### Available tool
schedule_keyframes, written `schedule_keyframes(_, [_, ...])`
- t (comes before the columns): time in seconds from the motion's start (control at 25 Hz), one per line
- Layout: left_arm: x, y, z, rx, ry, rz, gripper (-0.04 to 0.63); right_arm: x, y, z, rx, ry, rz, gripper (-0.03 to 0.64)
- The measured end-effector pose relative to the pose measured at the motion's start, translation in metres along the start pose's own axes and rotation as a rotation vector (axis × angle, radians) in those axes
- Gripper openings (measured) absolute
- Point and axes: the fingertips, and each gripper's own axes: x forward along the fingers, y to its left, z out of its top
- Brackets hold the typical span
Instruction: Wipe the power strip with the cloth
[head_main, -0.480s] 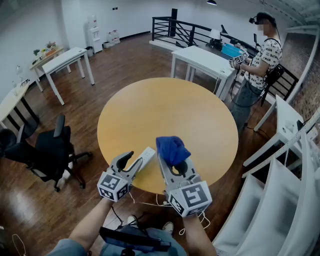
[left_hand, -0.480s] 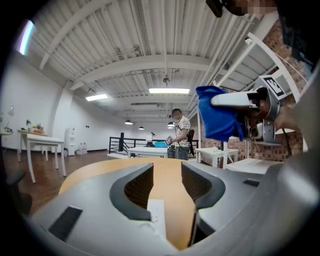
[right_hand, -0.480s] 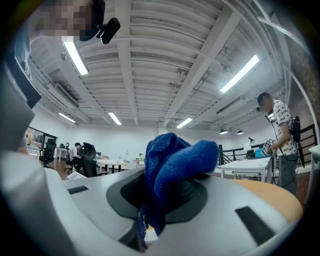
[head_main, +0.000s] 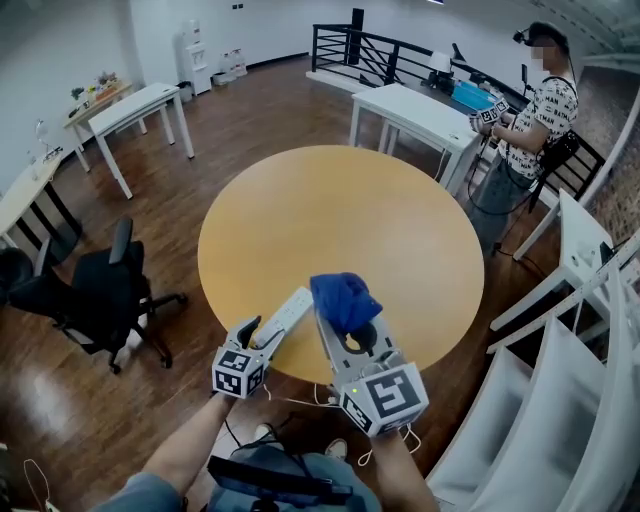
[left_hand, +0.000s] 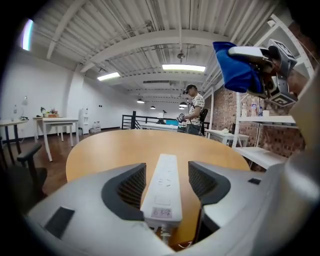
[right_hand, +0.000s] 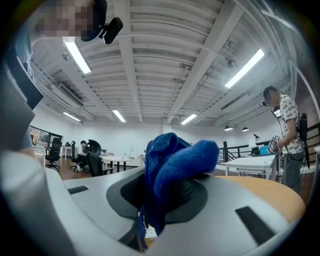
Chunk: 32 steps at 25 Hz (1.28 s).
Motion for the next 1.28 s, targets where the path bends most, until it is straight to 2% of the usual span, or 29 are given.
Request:
schedule_keyframes(0.16, [0.008, 0.004, -0.023, 0.011, 0.057, 0.02, 0.335, -0.001, -0.003, -0.004, 0.002, 0.009, 0.003, 0.066])
schedule_keyframes(0.48, [0.023, 0.005, -0.044, 0.024, 0.166, 0.036, 0.345, 0.005, -0.003, -0.014, 0.001, 0.039, 0.016, 0.066])
schedule_keyframes(0.68, [0.03, -0.002, -0.055, 0.142, 0.261, 0.066, 0.353, 0.007, -0.006, -0.013, 0.015, 0.047, 0.01, 0.066])
schedule_keyframes(0.8, [0.032, -0.001, -0.056, 0.156, 0.279, 0.064, 0.342, 0.007, -0.01, -0.014, 0.018, 0.029, -0.003, 0.066])
schedule_keyframes(0.84, [0.033, -0.001, -0.056, 0.16, 0.282, 0.061, 0.302, 0.007, -0.01, -0.015, 0.024, 0.027, -0.007, 0.066])
schedule_keyframes(1.28, [0.024, 0.0, -0.048, 0.128, 0.274, 0.027, 0.287, -0.002, -0.011, -0.019, 0.048, 0.035, -0.017, 0.066])
